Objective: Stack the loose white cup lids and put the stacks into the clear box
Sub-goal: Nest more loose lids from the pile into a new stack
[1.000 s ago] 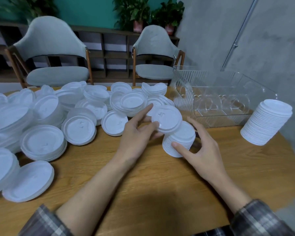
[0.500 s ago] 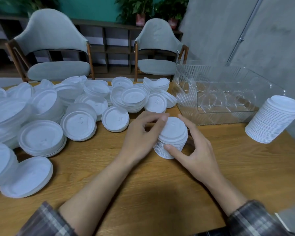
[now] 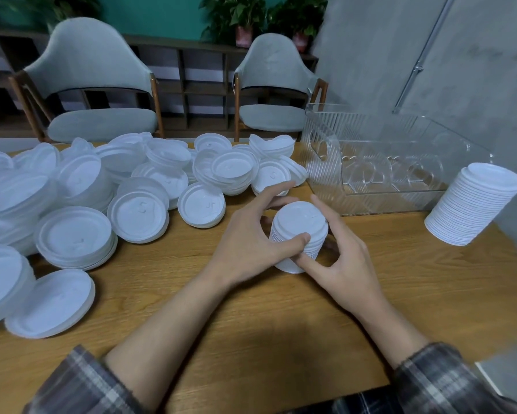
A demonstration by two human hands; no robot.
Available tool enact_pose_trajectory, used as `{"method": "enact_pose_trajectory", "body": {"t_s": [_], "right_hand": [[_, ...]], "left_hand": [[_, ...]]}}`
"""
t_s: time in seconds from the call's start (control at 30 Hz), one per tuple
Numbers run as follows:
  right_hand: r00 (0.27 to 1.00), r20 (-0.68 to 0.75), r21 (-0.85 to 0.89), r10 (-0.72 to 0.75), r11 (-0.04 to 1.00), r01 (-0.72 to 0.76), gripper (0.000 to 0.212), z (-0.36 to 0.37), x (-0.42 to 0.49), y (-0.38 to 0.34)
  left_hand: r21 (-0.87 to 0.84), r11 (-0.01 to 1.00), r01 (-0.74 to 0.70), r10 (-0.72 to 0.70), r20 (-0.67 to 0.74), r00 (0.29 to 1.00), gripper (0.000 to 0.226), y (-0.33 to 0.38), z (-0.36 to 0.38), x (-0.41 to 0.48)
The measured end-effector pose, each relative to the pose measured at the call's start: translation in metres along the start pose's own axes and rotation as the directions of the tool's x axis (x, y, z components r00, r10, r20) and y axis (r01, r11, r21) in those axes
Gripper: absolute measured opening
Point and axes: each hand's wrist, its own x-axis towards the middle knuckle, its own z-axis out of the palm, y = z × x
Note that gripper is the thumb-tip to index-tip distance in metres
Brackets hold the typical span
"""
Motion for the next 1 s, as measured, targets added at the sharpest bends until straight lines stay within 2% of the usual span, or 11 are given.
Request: {"method": "enact_pose_trajectory", "body": {"t_s": [0.2, 0.43, 0.5, 0.6, 0.7, 0.77, 0.87, 1.0], "right_hand": [[1.0, -0.014, 0.006, 0.007, 1.0, -0.007, 0.082, 0.002, -0.001, 0.003], [0.999, 0.034, -0.103, -0.021, 0.994, 0.024, 0.084, 0.004, 0.0, 0.001], [0.999, 0.038, -0.118, -0.009, 0.993, 0.013, 0.083, 0.003, 0.0, 0.002], [0.999, 0.034, -0.129, 0.002, 0.992, 0.003, 0.085, 0.003, 0.0, 0.0], [0.999, 0.035, -0.115, 0.014, 0.993, -0.01, 0.084, 0.003, 0.0, 0.0], [0.998, 0.048, -0.108, 0.029, 0.994, -0.023, 0.082, 0.002, 0.003, -0.001], [0.997, 0.068, -0.108, 0.026, 0.994, -0.019, 0.082, 0.004, 0.008, -0.002], [0.997, 0.074, -0.109, 0.022, 0.994, -0.014, 0.081, 0.012, 0.017, -0.005]], "left_hand": [[0.033, 0.999, 0.011, -0.011, 0.017, 1.0, 0.079, -0.003, -0.001, 0.0], [0.01, 1.0, -0.007, 0.007, 0.087, 0.996, 0.074, -0.013, -0.002, 0.0], [0.081, 0.995, -0.054, 0.05, 0.055, 0.997, 0.063, -0.014, -0.004, -0.002], [0.265, 0.956, -0.124, 0.159, -0.112, 0.981, 0.04, -0.023, -0.018, -0.009], [0.564, 0.818, -0.117, 0.247, -0.16, 0.956, 0.03, -0.039, -0.043, -0.019], [0.676, 0.732, -0.083, 0.243, -0.146, 0.959, 0.029, -0.049, -0.058, -0.024], [0.741, 0.67, 0.03, 0.146, -0.171, 0.974, 0.03, -0.056, -0.067, -0.025], [0.668, 0.739, 0.083, 0.078, -0.208, 0.975, 0.028, -0.056, -0.07, -0.025]]}}
